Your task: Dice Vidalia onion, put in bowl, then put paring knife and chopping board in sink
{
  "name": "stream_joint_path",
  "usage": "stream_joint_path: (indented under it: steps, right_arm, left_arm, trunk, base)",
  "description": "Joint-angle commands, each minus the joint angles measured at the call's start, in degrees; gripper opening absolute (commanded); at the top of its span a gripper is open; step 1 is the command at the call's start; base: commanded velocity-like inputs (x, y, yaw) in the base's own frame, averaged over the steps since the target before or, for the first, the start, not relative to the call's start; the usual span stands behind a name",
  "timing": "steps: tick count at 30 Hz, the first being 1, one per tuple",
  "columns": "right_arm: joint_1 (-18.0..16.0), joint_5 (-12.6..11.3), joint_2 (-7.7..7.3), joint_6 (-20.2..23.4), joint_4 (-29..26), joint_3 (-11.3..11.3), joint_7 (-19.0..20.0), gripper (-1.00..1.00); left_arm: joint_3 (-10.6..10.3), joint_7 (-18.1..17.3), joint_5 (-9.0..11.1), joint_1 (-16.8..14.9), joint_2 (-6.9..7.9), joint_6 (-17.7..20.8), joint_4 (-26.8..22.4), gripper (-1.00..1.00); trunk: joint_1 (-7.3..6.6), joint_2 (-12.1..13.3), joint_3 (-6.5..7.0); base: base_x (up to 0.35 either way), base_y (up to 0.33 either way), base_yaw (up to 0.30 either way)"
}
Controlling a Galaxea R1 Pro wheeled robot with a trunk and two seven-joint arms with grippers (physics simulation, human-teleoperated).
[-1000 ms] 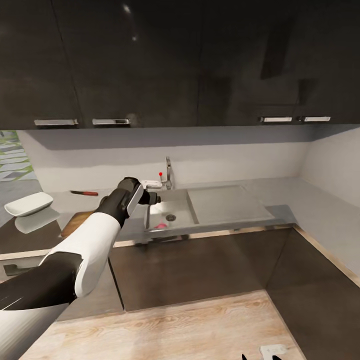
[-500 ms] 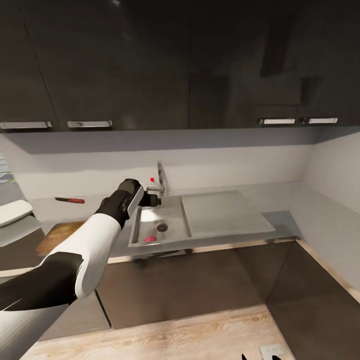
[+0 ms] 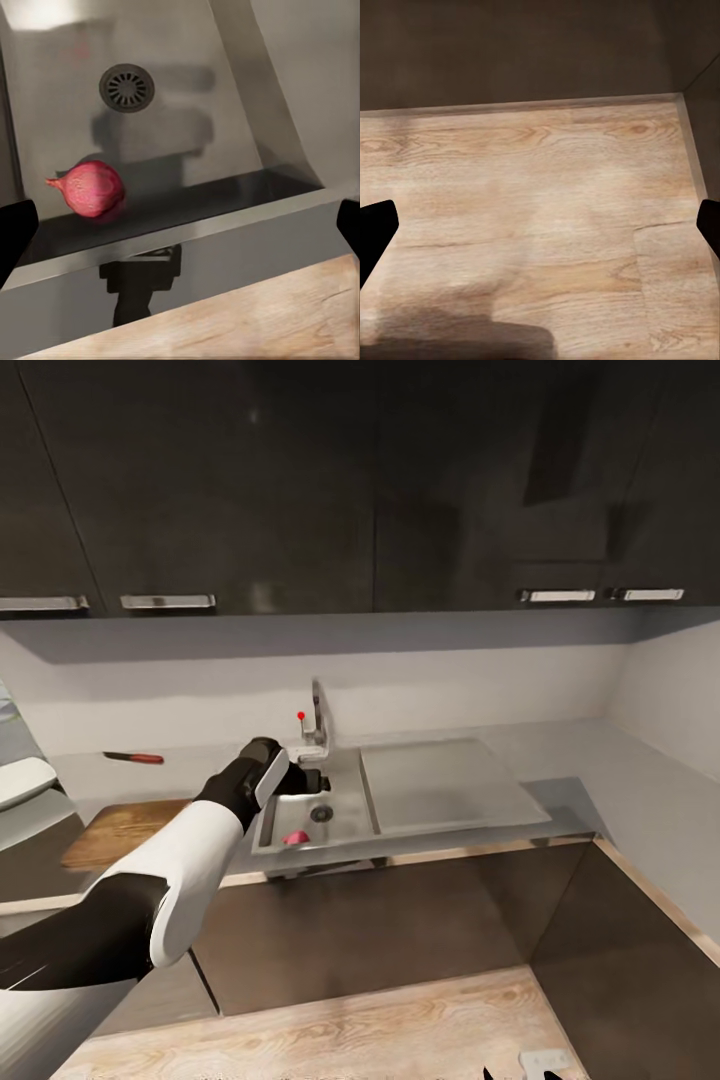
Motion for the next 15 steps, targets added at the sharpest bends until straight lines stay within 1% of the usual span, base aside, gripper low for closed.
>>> stream_joint_path:
  steps: [1,5,7,15]
  right_arm:
    - [0.0,0.0,-0.04,-0.2,0.0,0.1,0.1,1.0]
    - [0.0,0.0,-0.04,-0.2,0.0,0.1,0.1,1.0]
    - [0.0,0.0,-0.04,-0.2,0.0,0.1,0.1,1.0]
    - [0.0,0.0,-0.04,-0.2,0.0,0.1,0.1,1.0]
  left_arm:
    - [-0.3,0.3,0.5,0.0,0.01,0.2,0.0,1.0]
    - [-0.3,0.3,0.6,0.1,0.03,0.2,0.3,1.0]
    - [-0.3,0.4,0.5,0.6,0.14,0.1,1.3,1.0]
    - [-0.2,0.5,0.5,0.8,0.36,0.0,1.9,1.0]
  trunk:
    - [0.03,-0.1,-0.22]
    - [0.03,-0.1,-0.59]
    - [0.03,-0.1,-0.77]
    - [0.03,-0.1,-1.5]
  base:
    - [0.0,0.0,0.0]
    - [0.0,0.0,0.0]
    - [0.0,0.0,0.0]
    - [0.0,0.0,0.0]
